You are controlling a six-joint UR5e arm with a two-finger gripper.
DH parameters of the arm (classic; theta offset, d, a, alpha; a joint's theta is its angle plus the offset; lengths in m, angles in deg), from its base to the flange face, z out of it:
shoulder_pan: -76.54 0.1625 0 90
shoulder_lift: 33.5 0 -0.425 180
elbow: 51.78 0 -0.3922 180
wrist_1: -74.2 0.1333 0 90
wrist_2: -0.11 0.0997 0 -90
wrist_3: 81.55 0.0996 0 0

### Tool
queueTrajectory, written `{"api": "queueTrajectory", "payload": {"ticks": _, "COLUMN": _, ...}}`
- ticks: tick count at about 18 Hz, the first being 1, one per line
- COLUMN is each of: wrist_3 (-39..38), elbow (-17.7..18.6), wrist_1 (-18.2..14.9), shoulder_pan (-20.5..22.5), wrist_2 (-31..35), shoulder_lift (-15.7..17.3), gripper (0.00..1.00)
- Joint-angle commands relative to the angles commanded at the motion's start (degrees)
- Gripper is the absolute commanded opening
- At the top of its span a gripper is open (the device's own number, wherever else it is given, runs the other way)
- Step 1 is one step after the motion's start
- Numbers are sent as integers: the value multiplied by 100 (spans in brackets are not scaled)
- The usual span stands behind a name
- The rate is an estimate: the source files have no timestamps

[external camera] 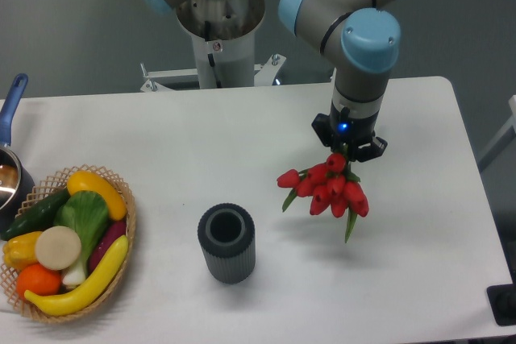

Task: Place the flowers on the table
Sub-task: 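Lower the held red tulip bunch toward the table beside the black vase, then open the gripper to release the tulips onto the table and lift away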

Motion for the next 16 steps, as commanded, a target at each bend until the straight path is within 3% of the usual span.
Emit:
{"api": "queueTrajectory", "payload": {"ticks": 4, "wrist_3": -98, "elbow": 61, "wrist_1": 309, "shoulder_pan": -334, "wrist_2": 9, "shoulder_lift": -466, "gripper": 20}}
{"api": "queueTrajectory", "payload": {"ticks": 8, "wrist_3": -71, "elbow": 88, "wrist_1": 344, "shoulder_pan": -370, "wrist_2": 17, "shoulder_lift": -581, "gripper": 23}}
{"api": "queueTrajectory", "payload": {"ticks": 11, "wrist_3": -54, "elbow": 88, "wrist_1": 370, "shoulder_pan": -379, "wrist_2": 26, "shoulder_lift": -634, "gripper": 31}}
{"api": "queueTrajectory", "payload": {"ticks": 13, "wrist_3": -54, "elbow": 79, "wrist_1": 379, "shoulder_pan": -414, "wrist_2": 26, "shoulder_lift": -687, "gripper": 49}}
{"api": "queueTrajectory", "payload": {"ticks": 14, "wrist_3": -71, "elbow": 79, "wrist_1": 388, "shoulder_pan": -414, "wrist_2": 26, "shoulder_lift": -695, "gripper": 67}}
{"api": "queueTrajectory", "payload": {"ticks": 15, "wrist_3": -89, "elbow": 79, "wrist_1": 440, "shoulder_pan": -422, "wrist_2": 26, "shoulder_lift": -687, "gripper": 79}}
{"api": "queueTrajectory", "payload": {"ticks": 16, "wrist_3": -115, "elbow": 96, "wrist_1": 554, "shoulder_pan": -423, "wrist_2": 35, "shoulder_lift": -669, "gripper": 100}}
